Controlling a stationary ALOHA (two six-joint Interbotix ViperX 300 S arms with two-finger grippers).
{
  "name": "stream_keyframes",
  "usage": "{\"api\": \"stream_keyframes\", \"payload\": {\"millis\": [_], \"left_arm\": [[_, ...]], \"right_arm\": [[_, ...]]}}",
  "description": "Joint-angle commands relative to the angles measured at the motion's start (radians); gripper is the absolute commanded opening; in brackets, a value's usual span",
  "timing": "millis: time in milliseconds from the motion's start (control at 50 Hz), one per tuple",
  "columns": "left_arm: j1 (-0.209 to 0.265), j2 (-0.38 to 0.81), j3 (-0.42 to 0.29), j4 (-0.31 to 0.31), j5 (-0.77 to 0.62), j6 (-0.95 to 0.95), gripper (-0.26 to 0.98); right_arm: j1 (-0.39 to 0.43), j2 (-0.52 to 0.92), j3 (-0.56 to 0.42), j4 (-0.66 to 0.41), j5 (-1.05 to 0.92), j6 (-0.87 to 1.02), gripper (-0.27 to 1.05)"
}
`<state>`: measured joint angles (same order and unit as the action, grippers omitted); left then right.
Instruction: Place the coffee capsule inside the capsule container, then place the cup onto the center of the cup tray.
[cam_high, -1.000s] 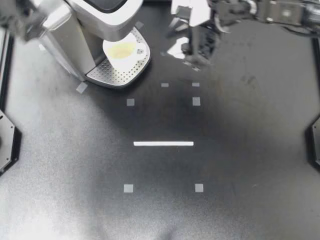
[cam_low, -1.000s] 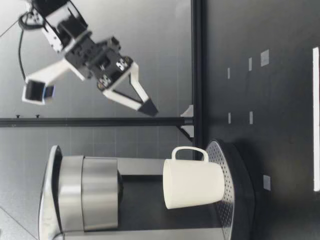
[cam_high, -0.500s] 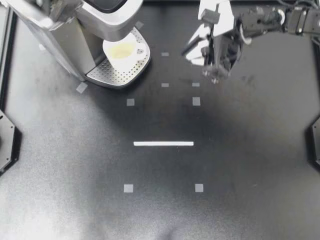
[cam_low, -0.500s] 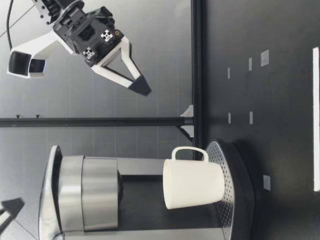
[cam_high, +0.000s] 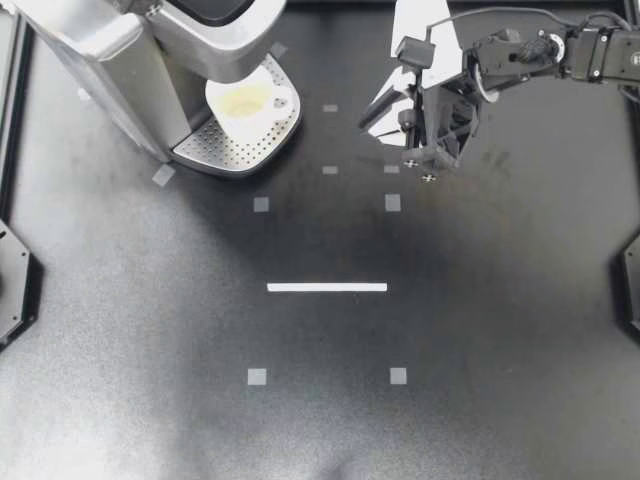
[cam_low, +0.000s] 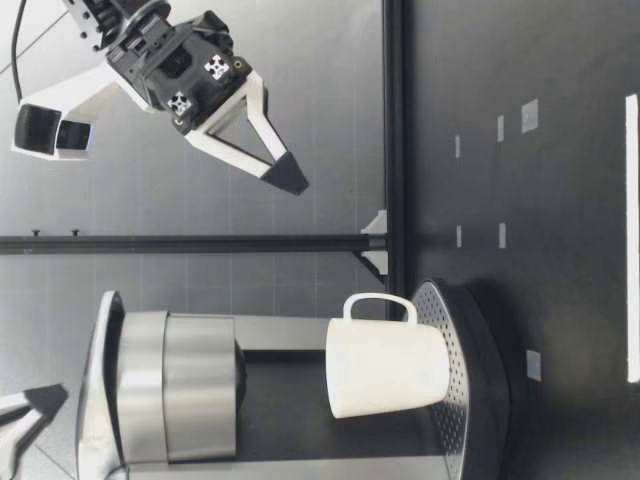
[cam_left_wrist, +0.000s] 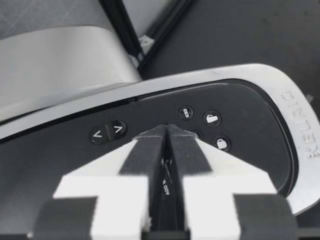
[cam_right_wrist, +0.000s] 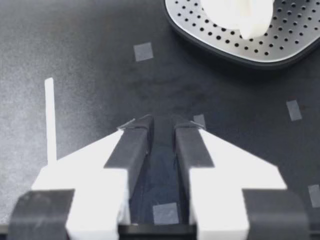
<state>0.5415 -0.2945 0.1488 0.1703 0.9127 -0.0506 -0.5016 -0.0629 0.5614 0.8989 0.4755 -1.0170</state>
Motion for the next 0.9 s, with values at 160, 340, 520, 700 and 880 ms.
{"api": "stream_keyframes", "payload": {"millis": [160, 340, 520, 700, 880], "left_arm": [[0.008, 0.009, -0.003, 0.008, -0.008, 0.002, 0.1], [0.012, 0.009, 0.012, 0.008, 0.0, 0.0, 0.1], [0.012, 0.012, 0.046, 0.008, 0.017, -0.005, 0.1], [0.012, 0.012, 0.044, 0.008, 0.009, -0.005, 0.1], [0.011, -0.003, -0.015, 0.006, -0.014, 0.003, 0.1]], "right_arm": [[0.005, -0.017, -0.011, 0.003, 0.0, -0.002, 0.29], [0.005, -0.018, -0.006, 0.003, 0.003, -0.002, 0.3], [0.005, -0.017, -0.005, 0.005, 0.003, -0.003, 0.29], [0.005, -0.018, -0.005, 0.005, 0.003, -0.003, 0.29], [0.005, -0.025, -0.005, 0.005, 0.002, -0.003, 0.29]]}}
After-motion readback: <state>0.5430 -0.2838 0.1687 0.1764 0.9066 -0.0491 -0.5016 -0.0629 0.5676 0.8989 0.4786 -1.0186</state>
